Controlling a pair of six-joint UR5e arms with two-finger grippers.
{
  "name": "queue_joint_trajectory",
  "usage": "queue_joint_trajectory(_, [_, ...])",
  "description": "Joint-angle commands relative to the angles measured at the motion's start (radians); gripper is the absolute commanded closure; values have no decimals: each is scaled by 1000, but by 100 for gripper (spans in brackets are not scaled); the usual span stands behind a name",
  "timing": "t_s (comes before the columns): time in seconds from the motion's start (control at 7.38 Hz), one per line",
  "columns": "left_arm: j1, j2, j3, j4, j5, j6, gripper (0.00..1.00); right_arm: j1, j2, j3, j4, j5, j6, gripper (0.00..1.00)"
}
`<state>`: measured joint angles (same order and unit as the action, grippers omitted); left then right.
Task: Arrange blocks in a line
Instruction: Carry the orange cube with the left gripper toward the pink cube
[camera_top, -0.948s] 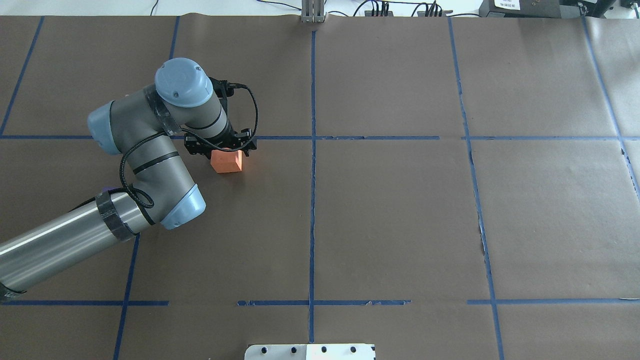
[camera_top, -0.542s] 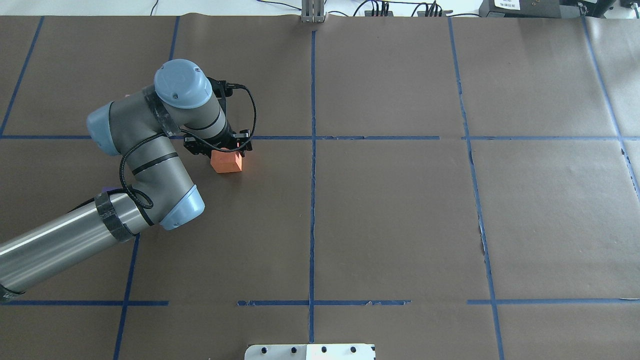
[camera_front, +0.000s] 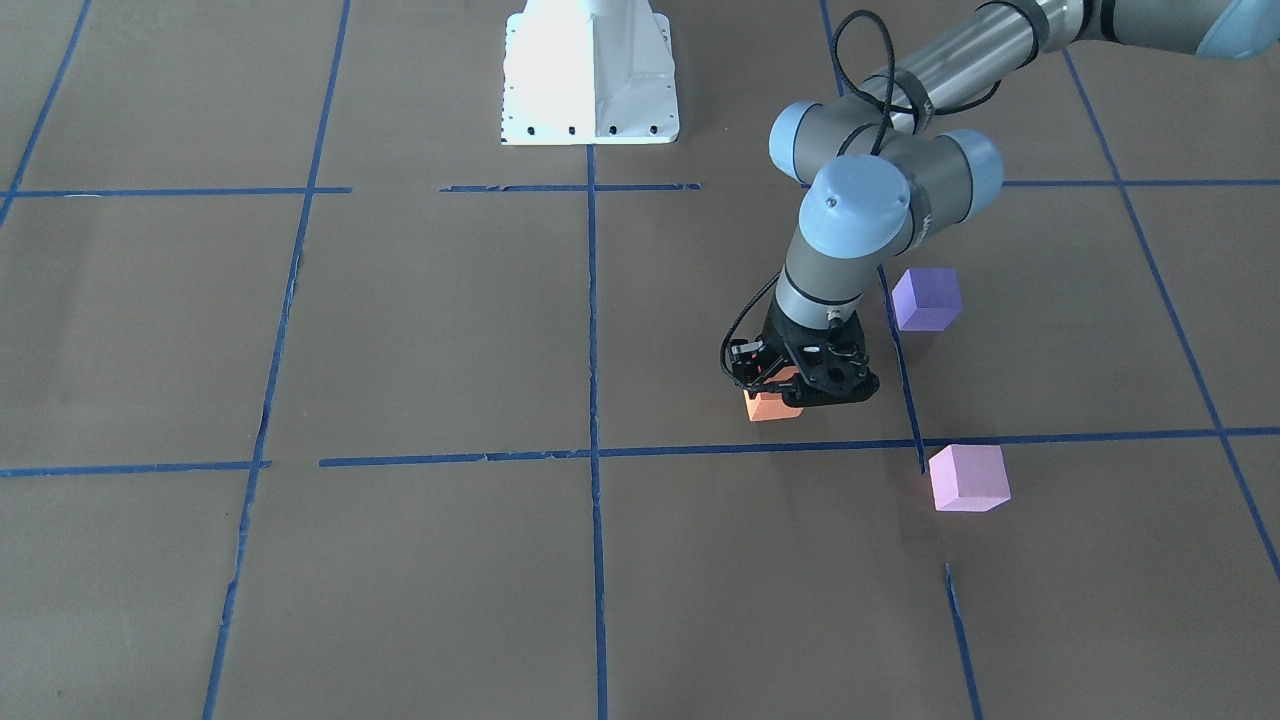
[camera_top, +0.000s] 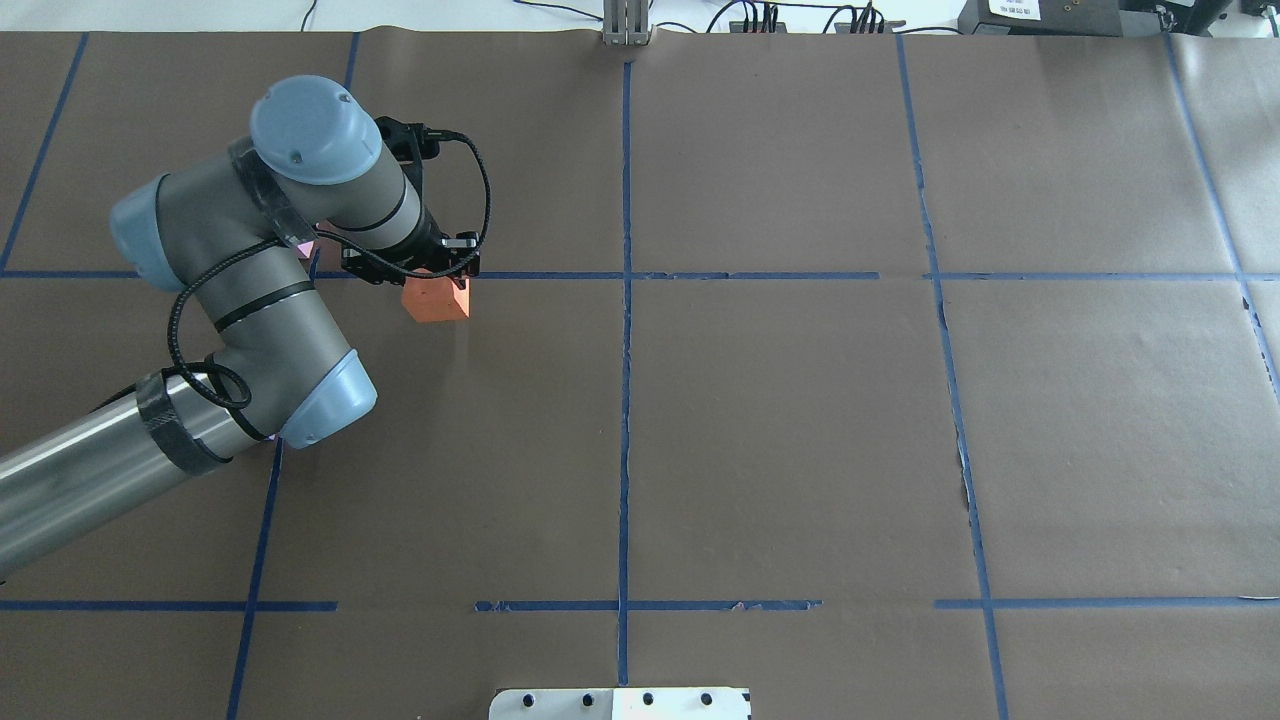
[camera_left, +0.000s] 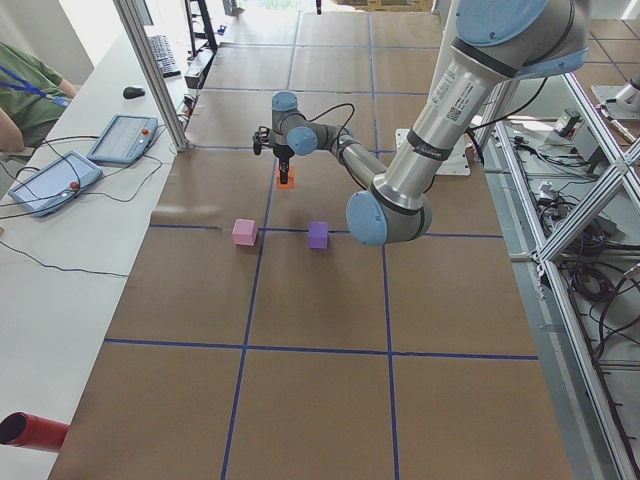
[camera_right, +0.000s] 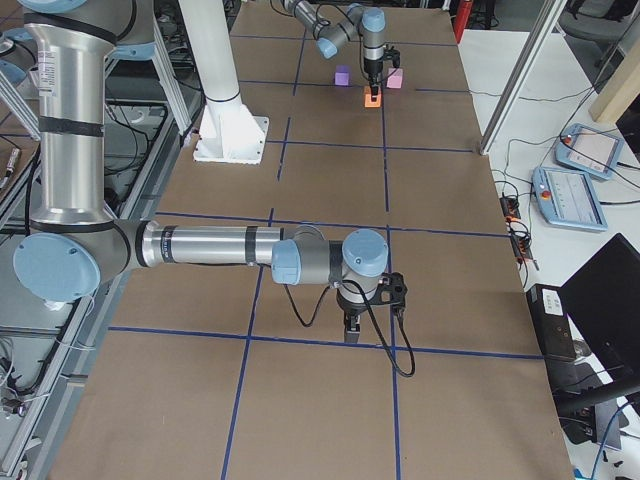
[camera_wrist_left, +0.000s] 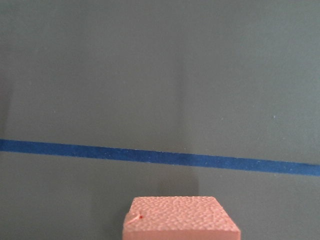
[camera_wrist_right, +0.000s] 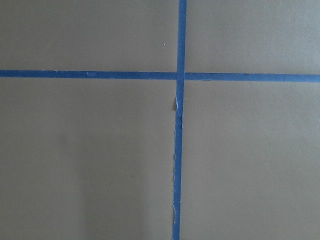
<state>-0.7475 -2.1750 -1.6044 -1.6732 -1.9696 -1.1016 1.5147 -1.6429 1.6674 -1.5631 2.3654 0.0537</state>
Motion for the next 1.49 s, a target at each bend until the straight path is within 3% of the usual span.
queue_joint_trajectory(0.0, [-38, 23, -103, 113, -3, 80, 100, 1, 0, 0, 0, 0, 0, 0])
queue_joint_trajectory(0.14, [-50, 56, -100, 103, -5, 157, 100, 1, 0, 0, 0, 0, 0, 0])
queue_joint_trajectory(0.54, [-124, 253, -85, -118, -75, 232, 100, -1, 0, 0, 0, 0, 0, 0])
queue_joint_trajectory(1.35, [-127, 267, 17, -121, -117, 264, 100, -1, 0, 0, 0, 0, 0, 0])
